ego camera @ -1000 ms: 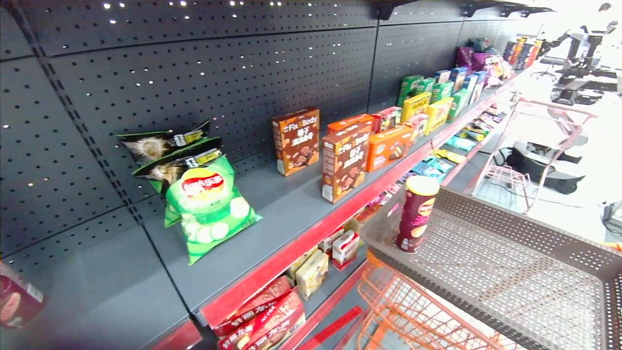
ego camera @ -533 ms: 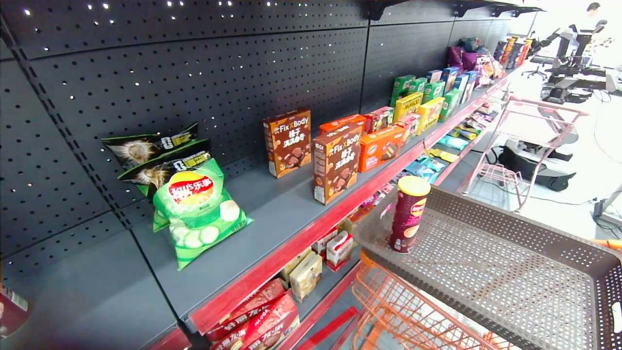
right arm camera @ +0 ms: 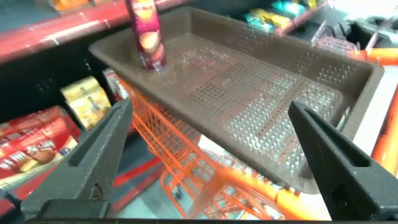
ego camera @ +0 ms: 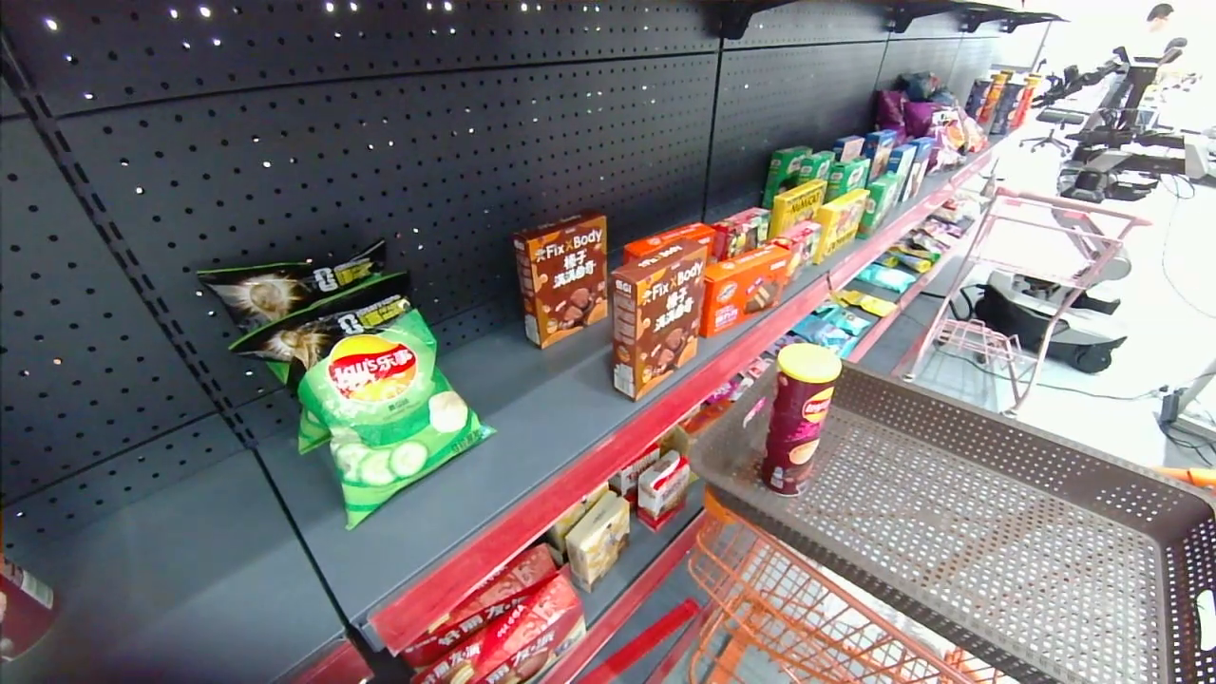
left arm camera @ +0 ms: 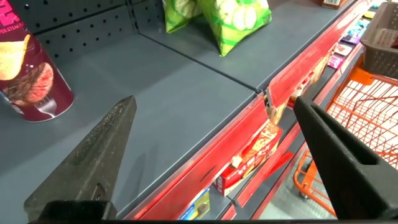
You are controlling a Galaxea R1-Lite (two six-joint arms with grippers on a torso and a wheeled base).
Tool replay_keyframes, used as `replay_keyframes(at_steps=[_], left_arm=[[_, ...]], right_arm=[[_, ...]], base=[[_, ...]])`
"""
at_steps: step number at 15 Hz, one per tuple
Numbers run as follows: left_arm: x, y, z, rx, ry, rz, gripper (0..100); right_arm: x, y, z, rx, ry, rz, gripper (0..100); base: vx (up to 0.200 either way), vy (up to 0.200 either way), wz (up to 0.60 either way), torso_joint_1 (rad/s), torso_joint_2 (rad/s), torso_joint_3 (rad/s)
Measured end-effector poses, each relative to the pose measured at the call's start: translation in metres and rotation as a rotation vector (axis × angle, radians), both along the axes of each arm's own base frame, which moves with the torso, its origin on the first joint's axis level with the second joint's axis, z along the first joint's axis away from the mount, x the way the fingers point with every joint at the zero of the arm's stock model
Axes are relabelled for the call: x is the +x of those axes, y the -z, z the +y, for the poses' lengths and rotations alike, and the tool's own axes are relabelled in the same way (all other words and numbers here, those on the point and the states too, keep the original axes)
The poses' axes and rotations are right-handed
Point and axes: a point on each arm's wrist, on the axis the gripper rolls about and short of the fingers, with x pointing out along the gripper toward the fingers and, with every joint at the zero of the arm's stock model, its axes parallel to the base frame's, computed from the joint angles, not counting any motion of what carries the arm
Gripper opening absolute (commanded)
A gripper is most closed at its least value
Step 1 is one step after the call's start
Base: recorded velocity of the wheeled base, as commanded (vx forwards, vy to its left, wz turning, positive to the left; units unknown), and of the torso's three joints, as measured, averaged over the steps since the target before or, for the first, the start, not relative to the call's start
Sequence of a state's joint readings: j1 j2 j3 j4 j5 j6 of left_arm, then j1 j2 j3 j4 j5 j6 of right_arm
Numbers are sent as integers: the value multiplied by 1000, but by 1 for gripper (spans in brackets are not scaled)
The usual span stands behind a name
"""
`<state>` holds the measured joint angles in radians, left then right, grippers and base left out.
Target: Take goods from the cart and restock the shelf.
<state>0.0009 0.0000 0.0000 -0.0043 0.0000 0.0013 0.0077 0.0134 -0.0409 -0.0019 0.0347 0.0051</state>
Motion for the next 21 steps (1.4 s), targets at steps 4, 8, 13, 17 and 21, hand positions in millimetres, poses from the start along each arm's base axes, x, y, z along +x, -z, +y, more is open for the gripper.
replay_keyframes(at_steps=[4,8,13,17,21], left_arm=[[0,0,0,1,0,0,100],[0,0,0,0,0,0,100],[0,0,0,0,0,0,100],[0,0,0,0,0,0,100],[0,0,0,0,-1,0,100]], right_arm=[[8,-57,0,23,-30,10,100],[37,-84,1,23,-48,124,100],[82,-87,3,10,-55,243,100],[130,-86,5,13,-58,276,100],[194,-85,9,-43,-109,164,100]], base=[[0,0,0,0,0,0],[0,0,0,0,0,0],[0,0,0,0,0,0],[0,0,0,0,0,0],[0,0,0,0,0,0]])
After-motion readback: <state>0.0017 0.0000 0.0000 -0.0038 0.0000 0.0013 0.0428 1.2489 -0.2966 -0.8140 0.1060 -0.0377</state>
